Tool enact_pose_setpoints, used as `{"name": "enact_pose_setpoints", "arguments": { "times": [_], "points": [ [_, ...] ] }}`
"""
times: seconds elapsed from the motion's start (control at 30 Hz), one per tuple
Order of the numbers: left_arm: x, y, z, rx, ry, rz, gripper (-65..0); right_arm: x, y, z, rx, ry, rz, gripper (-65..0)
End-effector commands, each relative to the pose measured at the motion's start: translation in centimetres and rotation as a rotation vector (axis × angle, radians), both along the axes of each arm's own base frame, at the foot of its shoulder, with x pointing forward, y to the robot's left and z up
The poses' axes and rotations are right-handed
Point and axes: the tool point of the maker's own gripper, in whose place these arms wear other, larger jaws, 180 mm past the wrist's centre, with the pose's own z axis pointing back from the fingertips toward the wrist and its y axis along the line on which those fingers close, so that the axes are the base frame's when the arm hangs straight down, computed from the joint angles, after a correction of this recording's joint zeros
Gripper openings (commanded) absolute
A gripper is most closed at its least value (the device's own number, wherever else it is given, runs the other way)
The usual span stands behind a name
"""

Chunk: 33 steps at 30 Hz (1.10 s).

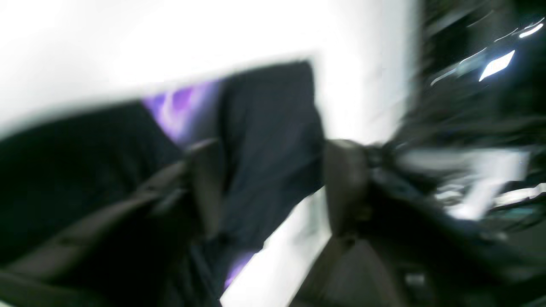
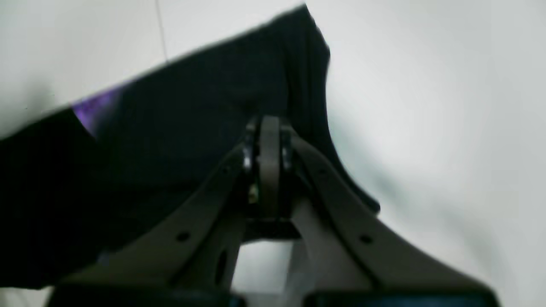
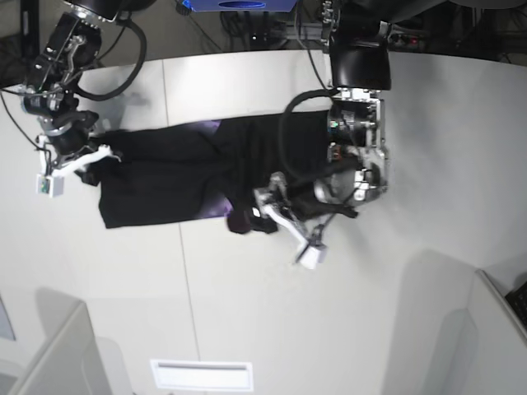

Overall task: Fold the T-shirt properly
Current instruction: 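Lift the strip end with the left gripper and fold it toward the right gripper, then release the folded end and raise the left gripper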

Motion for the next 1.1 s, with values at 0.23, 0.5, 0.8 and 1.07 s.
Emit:
{"name": "enact_pose_setpoints", "arguments": {
  "times": [0.23, 0.5, 0.8, 1.07],
  "points": [
    [-3.0, 18.2, 0.4, 0.205, -0.051, 0.285, -65.0, 4.1, -0.7, 3.2, 0.059, 0.065, 0.007, -27.0],
    [-9.0, 28.8, -1.0, 0.719, 0.002, 0.379, -65.0, 7.4, -1.9, 1.2, 0.155, 0.147, 0.005, -25.4],
    [-12.2, 30.1, -2.8, 0.972, -0.158, 0.258, -65.0, 7.0, -4.0, -3.5, 0.236, 0.304, -0.022, -25.4],
    [-13.1, 29.6, -4.8, 1.000, -0.104, 0.264, -65.0, 5.5, -3.4, -6.8, 0.342, 0.388, -0.020, -25.2]
  ]
}}
